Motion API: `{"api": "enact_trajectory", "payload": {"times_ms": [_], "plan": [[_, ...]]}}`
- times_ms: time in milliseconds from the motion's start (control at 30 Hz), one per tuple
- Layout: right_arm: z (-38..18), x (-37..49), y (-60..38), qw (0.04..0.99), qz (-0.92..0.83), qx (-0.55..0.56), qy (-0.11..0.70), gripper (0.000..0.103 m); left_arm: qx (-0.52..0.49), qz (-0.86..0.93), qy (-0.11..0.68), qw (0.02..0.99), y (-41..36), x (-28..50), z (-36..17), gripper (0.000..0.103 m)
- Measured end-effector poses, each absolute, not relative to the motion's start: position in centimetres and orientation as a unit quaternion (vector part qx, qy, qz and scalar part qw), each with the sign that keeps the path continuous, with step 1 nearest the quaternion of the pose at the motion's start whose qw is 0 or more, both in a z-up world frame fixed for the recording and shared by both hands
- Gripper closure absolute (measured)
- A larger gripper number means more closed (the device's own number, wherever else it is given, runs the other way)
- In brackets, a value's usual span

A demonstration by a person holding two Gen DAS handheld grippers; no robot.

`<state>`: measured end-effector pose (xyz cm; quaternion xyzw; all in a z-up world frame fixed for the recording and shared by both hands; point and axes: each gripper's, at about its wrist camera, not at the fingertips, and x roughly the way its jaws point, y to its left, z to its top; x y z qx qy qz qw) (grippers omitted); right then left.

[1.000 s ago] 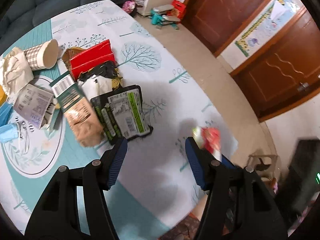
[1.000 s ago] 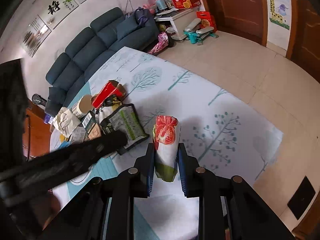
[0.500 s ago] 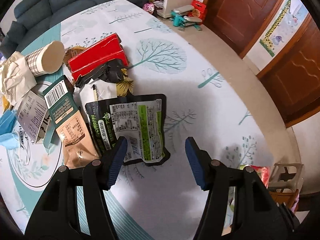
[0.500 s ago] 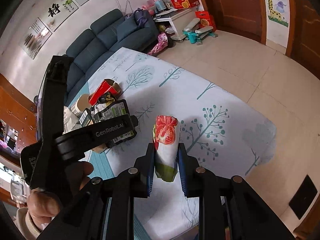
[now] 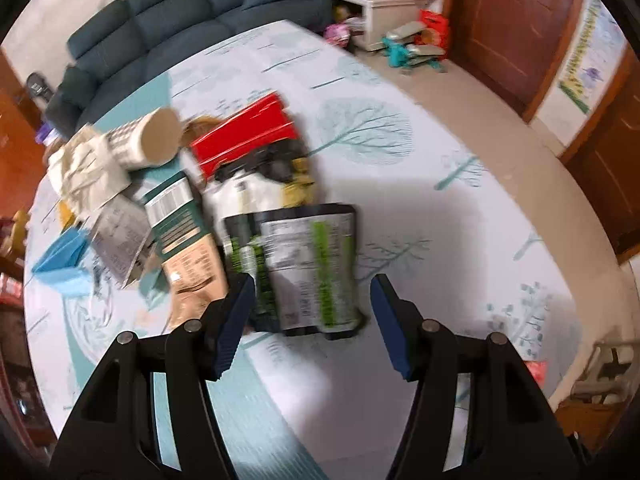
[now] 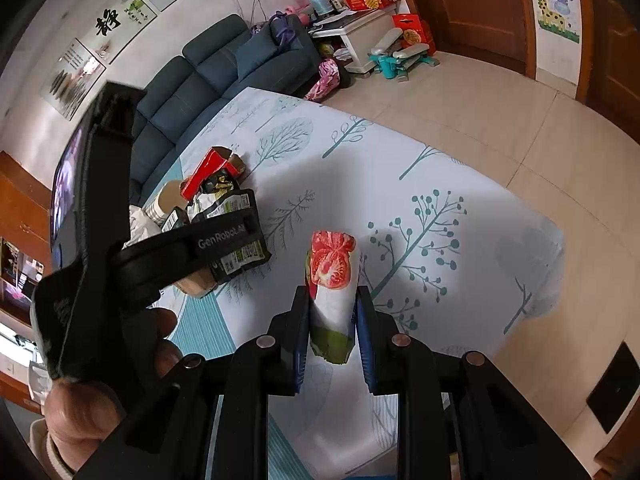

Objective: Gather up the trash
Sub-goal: 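Grasp the black-and-green snack bag with the left gripper while the right gripper holds the red-and-white bag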

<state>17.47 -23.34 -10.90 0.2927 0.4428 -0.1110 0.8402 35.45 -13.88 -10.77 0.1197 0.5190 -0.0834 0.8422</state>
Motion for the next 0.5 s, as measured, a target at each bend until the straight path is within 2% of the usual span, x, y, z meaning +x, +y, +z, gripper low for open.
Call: {"api": "enact_trajectory", "payload": {"times_ms": [267,500], "plan": [[-11.8,18.0,-23.2,0.836,-0.113,0.296,0.449,0.082,0.093,-0.071,0.529,0.84,-12.8,37.4,-11.2,0.046],[-12.3,18.3,-22.9,0.834,-0.104,0.294,0.455,0.082,0.126,-0.053,0.528,0.838,-14.5,38.8,-12.6,0.046]]}}
